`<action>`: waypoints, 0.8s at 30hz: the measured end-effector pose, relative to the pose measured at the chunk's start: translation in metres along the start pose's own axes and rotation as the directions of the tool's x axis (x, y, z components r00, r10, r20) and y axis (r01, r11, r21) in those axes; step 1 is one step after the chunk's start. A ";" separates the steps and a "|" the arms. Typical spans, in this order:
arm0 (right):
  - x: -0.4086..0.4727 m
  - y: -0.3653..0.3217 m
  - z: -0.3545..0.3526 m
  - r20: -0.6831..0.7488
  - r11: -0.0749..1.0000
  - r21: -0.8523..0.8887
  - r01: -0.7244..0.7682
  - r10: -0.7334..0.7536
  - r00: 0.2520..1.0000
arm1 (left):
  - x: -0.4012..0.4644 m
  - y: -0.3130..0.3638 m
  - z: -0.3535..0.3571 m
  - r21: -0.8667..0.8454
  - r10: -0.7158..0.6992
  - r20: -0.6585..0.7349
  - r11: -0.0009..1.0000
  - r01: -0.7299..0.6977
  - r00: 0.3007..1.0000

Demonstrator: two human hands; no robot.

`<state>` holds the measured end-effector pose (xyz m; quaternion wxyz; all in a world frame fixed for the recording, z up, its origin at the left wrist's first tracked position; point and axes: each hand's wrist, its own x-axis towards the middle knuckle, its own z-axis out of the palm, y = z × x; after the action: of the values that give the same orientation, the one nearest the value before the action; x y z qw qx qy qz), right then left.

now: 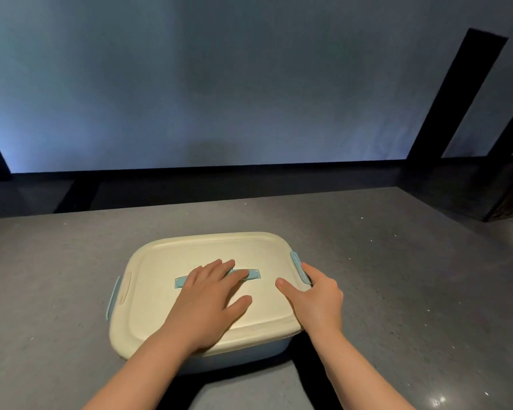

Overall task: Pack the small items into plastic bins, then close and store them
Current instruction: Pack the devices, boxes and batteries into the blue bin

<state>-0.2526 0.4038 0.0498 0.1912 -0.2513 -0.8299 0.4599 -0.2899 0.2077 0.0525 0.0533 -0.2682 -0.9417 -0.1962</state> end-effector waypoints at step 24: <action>-0.031 -0.062 0.103 0.744 0.474 -0.138 0.870 -0.531 0.407 | -0.078 -0.047 -0.024 -0.930 -0.819 0.161 0.060 0.362 0.550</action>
<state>-0.2992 0.2880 0.0486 0.0215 0.2621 -0.9540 0.1437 -0.2488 0.1235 0.0424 0.0093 0.2256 -0.6523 -0.7235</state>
